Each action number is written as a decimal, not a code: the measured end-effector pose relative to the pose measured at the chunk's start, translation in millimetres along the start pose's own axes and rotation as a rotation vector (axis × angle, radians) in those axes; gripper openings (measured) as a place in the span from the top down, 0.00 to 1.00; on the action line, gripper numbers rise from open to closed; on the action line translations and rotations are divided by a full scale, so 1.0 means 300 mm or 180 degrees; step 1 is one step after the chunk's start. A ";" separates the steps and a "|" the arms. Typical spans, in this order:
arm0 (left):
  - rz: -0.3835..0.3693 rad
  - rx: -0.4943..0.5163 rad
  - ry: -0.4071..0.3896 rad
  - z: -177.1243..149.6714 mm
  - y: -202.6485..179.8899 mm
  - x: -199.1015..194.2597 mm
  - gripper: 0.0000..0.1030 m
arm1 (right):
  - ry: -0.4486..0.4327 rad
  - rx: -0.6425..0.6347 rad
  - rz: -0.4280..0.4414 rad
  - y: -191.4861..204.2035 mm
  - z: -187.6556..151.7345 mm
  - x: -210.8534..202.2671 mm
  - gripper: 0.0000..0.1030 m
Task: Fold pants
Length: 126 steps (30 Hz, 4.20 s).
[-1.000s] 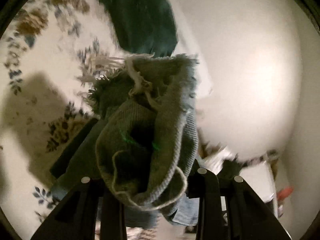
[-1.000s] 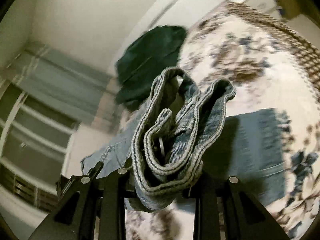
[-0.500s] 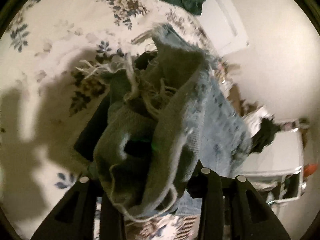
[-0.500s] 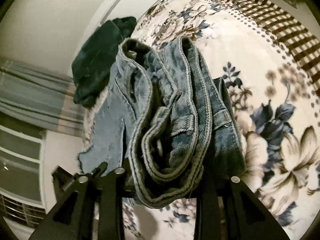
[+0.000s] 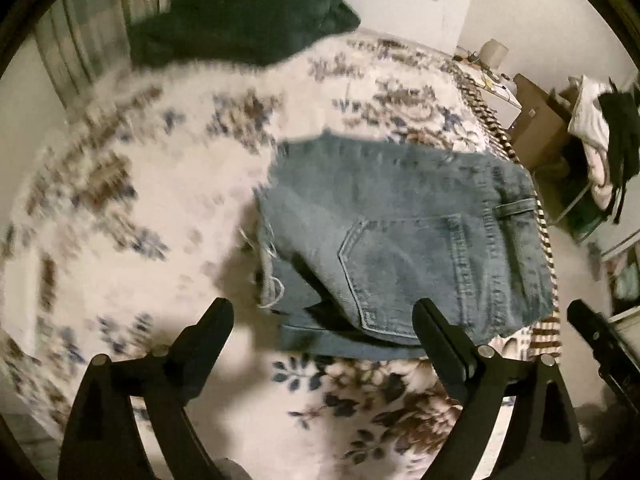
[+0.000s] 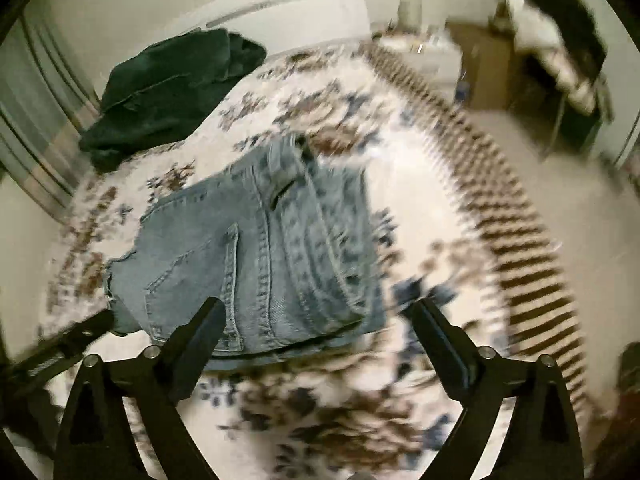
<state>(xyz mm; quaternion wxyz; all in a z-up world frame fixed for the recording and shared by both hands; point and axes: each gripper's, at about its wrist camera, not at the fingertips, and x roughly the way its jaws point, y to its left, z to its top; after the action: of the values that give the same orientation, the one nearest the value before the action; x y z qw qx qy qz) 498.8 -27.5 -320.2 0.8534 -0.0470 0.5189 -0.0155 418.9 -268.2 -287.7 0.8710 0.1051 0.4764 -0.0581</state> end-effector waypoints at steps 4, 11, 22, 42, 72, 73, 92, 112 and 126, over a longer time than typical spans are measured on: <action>0.0058 0.0133 -0.0194 -0.006 -0.025 -0.145 0.11 | -0.0257 -0.0175 -0.0359 0.037 0.014 -0.186 0.03; 0.0087 0.0308 -0.0539 -0.053 -0.100 -0.484 0.11 | -0.0513 -0.0205 -0.0409 0.060 0.010 -0.578 0.03; 0.0168 0.0250 -0.1029 -0.289 -0.142 -0.988 0.11 | -0.0836 -0.0398 -0.0256 0.048 -0.174 -1.207 0.03; 0.0169 0.0295 -0.1222 -0.492 -0.080 -1.287 0.00 | -0.1034 -0.0440 -0.0237 0.073 -0.433 -1.785 0.00; 0.0205 0.0298 -0.1147 -0.515 0.019 -1.318 0.00 | -0.0909 -0.0434 -0.0137 0.126 -0.448 -1.797 0.00; 0.0201 0.0301 -0.1147 -0.515 0.017 -1.316 0.00 | -0.0912 -0.0437 -0.0140 0.125 -0.447 -1.798 0.00; 0.0266 0.0294 -0.1171 -0.517 0.017 -1.327 0.00 | -0.0901 -0.0477 -0.0077 0.127 -0.395 -1.796 0.00; 0.0306 0.0266 -0.1172 -0.523 0.010 -1.334 0.00 | -0.0886 -0.0482 -0.0073 0.137 -0.392 -1.780 0.00; 0.0317 0.0259 -0.1163 -0.526 0.014 -1.334 0.00 | -0.0867 -0.0494 -0.0066 0.151 -0.391 -1.768 0.00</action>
<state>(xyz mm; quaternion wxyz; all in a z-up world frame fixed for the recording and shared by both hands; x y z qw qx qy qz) 174.1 -3.4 -38.8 0.9343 0.0112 0.3561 0.0147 46.1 -195.8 103.5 0.9324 0.0236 0.3580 -0.0438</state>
